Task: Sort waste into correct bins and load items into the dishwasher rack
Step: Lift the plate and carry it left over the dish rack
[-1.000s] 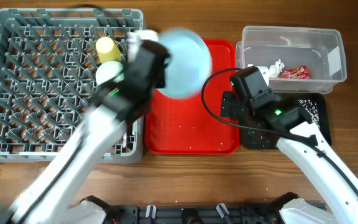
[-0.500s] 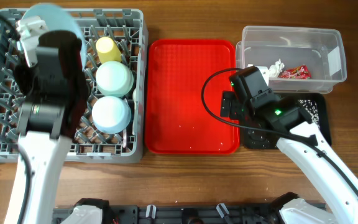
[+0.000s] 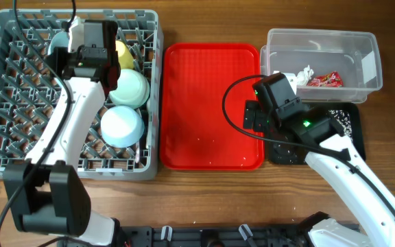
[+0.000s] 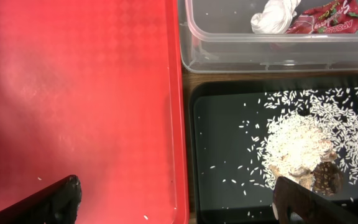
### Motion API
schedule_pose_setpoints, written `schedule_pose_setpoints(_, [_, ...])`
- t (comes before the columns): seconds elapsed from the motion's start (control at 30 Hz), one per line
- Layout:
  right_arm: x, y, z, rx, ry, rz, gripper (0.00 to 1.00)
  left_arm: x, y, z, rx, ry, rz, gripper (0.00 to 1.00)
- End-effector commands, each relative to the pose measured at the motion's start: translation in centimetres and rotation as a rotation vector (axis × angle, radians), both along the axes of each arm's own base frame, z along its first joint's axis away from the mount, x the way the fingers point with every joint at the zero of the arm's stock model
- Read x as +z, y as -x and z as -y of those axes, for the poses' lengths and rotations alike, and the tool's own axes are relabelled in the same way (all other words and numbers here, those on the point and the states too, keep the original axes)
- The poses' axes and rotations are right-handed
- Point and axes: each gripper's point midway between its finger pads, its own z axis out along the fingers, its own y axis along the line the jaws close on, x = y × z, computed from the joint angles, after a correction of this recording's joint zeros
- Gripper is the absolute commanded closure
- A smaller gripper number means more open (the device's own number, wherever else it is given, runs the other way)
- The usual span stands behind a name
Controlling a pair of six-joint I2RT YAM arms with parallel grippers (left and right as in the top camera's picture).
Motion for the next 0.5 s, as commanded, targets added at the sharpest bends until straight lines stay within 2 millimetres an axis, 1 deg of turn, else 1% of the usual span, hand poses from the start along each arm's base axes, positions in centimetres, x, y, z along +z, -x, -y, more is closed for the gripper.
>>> schedule_pose_setpoints(0.0, [0.5,-0.3,0.3,-0.012,0.010,0.017,0.00,3.7,-0.4,-1.2,0.035,-0.193,-0.055,0.96])
schedule_pose_setpoints(0.1, [0.4,-0.3,0.3,-0.012,0.010,0.017,0.00,6.8,-1.6,-1.1,0.009,-0.274,-0.051,0.96])
schedule_pose_setpoints(0.17, [0.5,-0.3,0.3,-0.012,0.010,0.017,0.00,7.9,-1.9,-1.1,0.001,-0.297,-0.043,0.96])
schedule_pose_setpoints(0.2, [0.5,-0.3,0.3,-0.012,0.010,0.017,0.00,8.1,-1.9,-1.1,0.001,-0.300,-0.038,0.96])
schedule_pose_setpoints(0.3, [0.5,-0.3,0.3,-0.012,0.010,0.017,0.00,7.7,-2.2,-0.9,-0.016,-0.290,-0.037,0.96])
schedule_pose_setpoints(0.4, [0.5,-0.3,0.3,-0.012,0.010,0.017,0.00,6.4,-2.5,0.2,-0.066,-0.265,-0.073,0.96])
schedule_pose_setpoints(0.47, [0.5,-0.3,0.3,-0.012,0.010,0.017,0.00,5.3,-2.8,1.2,-0.117,-0.240,-0.097,0.96])
